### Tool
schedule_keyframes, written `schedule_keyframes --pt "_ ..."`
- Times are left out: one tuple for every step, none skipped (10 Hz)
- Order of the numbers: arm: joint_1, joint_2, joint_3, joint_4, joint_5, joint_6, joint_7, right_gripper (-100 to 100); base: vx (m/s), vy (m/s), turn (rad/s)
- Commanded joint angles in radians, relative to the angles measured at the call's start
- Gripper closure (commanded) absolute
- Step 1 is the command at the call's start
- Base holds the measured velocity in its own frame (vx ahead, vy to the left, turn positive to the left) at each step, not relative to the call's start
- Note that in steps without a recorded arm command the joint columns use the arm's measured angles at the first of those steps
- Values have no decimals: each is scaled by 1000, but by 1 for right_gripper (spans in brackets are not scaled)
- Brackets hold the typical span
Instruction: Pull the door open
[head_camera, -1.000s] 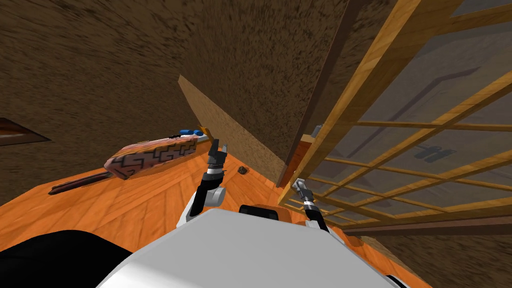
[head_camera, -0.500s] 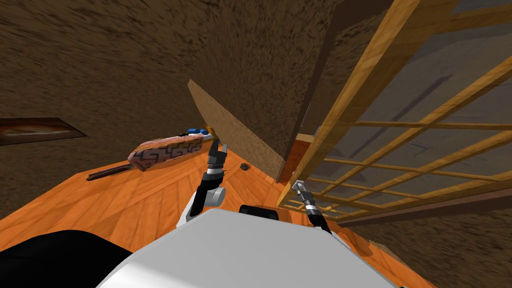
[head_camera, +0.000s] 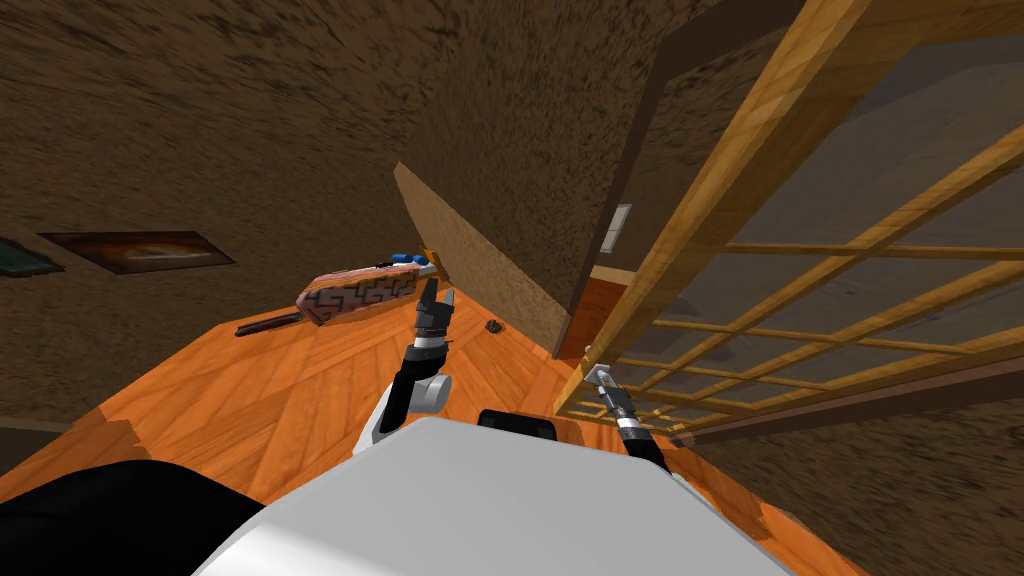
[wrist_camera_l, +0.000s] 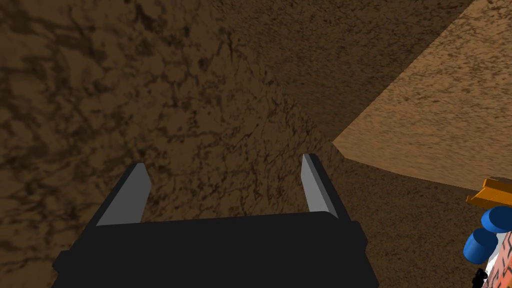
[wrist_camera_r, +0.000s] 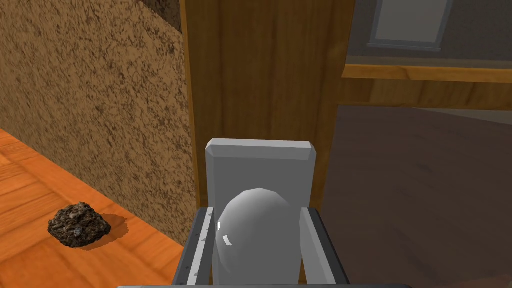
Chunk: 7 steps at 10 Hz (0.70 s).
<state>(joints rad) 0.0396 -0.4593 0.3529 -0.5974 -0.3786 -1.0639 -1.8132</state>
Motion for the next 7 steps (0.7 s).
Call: schedule_keyframes --pt "20 -15 18 -7 11 -23 -20 100 -253 -95 140" --pt "28 -25 29 -5 17 -41 -33 100 -238 -89 118" --pt "34 -32 36 -3 21 -52 -41 100 -235 -70 100" --pt "31 -26 32 -8 19 -39 -32 100 -106 -24 19" --pt "37 -31 40 3 25 -58 -44 100 -150 -71 182" --pt "38 -34 43 9 27 -68 -49 100 -228 -78 212" --pt "40 -38 46 15 30 -79 -55 100 -226 -53 126"
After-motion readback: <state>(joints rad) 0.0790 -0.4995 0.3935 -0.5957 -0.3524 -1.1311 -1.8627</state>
